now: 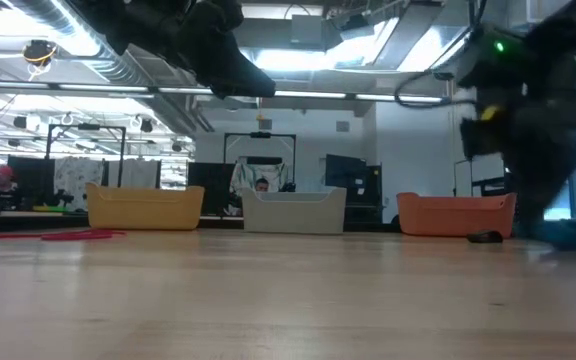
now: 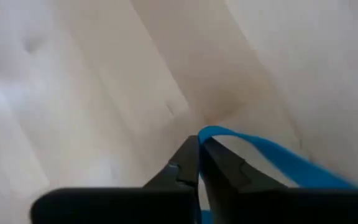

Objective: Sort rubber bands into baskets
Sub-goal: Put the blue rubber band into the grey bin

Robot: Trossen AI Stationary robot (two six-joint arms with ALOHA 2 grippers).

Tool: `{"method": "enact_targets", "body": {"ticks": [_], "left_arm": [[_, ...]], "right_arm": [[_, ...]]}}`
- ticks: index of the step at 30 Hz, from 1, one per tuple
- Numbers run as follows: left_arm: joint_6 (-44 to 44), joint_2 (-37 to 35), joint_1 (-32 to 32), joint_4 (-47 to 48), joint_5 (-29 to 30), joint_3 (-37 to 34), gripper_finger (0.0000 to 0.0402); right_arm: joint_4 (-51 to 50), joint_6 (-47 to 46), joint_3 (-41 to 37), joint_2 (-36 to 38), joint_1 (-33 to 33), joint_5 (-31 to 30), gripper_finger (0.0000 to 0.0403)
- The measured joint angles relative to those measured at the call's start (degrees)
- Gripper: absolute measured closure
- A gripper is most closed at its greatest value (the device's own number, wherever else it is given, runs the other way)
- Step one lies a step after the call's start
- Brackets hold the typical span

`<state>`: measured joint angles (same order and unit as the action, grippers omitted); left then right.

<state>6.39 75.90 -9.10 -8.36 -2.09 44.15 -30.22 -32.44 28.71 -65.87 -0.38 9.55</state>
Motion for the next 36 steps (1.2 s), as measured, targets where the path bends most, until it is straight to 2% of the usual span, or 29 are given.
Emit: {"method": "enact_targets", "body": {"ticks": [5,11,19,26,31,36], "left_arm": [[0.0,0.0,0.0,0.0,0.0,0.0,0.0265],[0.0,0.0,0.0,0.0,0.0,0.0,0.0265],[0.0,0.0,0.0,0.0,0.0,0.0,0.0265],[0.0,0.0,0.0,0.0,0.0,0.0,0.0265],[0.0,0.0,0.0,0.0,0.0,0.0,0.0265],[0.0,0.0,0.0,0.0,0.0,0.0,0.0265]], "right_arm": [[0.2,4.1,5.9,0.0,0.0,-0.5,0.0396],[0.2,9.6,12.8,0.0,0.0,-5.4,0.039],[0.4,18.3,21.0,0.0,0.0,-16.7,0.0399],[6.2,26.7,22.7,0.0,0.0,-26.2,0.039],[12.3,32.1,22.7,-0.5,-1.5,-26.8,0.0389],[16.1,35.7,22.7,-0.4,-6.2,-26.5,0.0389]]}}
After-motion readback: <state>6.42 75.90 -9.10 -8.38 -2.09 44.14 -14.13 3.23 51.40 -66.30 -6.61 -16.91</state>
